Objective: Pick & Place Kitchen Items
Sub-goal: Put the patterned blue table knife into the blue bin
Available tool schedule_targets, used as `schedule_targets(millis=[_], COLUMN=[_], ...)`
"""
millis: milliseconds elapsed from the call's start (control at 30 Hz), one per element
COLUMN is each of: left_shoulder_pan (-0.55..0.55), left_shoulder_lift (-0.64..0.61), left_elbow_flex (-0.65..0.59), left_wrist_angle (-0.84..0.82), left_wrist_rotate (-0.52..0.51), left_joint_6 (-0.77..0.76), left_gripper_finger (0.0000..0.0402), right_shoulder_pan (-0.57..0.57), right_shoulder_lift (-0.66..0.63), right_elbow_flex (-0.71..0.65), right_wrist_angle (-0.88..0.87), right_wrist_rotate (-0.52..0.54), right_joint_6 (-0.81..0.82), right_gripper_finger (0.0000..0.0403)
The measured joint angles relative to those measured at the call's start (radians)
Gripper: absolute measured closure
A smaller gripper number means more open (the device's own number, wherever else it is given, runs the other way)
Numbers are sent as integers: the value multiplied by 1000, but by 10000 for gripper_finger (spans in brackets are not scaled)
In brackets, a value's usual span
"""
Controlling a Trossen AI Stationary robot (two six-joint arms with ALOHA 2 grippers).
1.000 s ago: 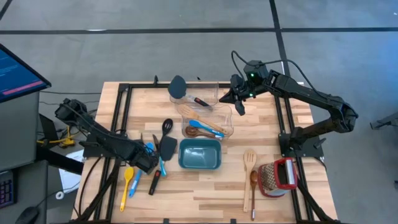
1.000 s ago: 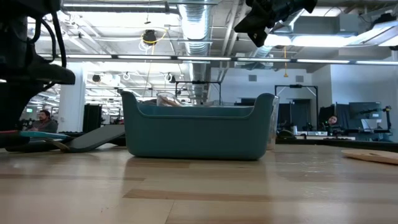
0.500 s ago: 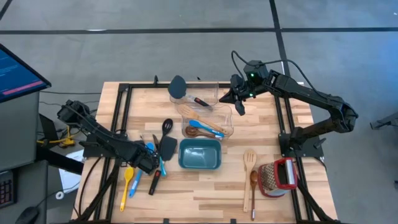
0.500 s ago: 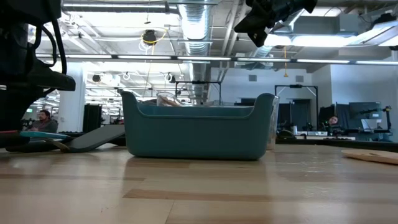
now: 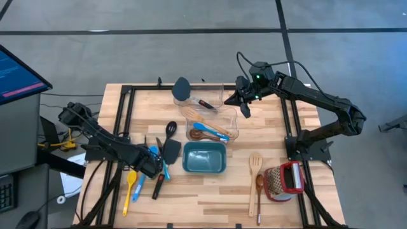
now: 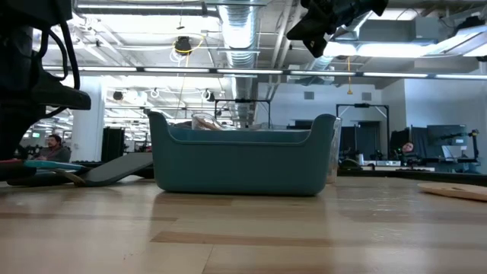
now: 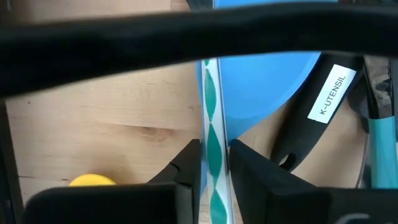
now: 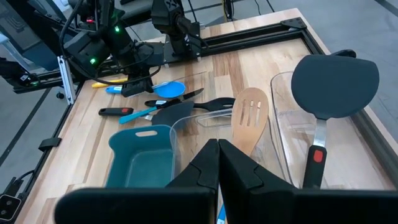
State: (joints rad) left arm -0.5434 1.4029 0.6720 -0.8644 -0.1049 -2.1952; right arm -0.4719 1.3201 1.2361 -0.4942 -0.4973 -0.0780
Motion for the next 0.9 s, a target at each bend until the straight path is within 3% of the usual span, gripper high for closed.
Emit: schedule_targets(millis=[300,900], left_shoulder_pan=[0,0], left_shoulder_lift=[-2,-125], left_elbow_flex=[1,-1], left_wrist_angle=[-1,-3], left_wrist_rotate=[0,2], left_joint_6=[0,77], left_gripper_finger=[388,393], right_shoulder_pan=[0,0], right_shoulder_lift=[0,0], right_elbow_flex=[0,0], right_wrist_angle=[0,0], right_wrist_rotate=[0,0], right_joint_6=[0,-1], right_gripper_finger=[403,403])
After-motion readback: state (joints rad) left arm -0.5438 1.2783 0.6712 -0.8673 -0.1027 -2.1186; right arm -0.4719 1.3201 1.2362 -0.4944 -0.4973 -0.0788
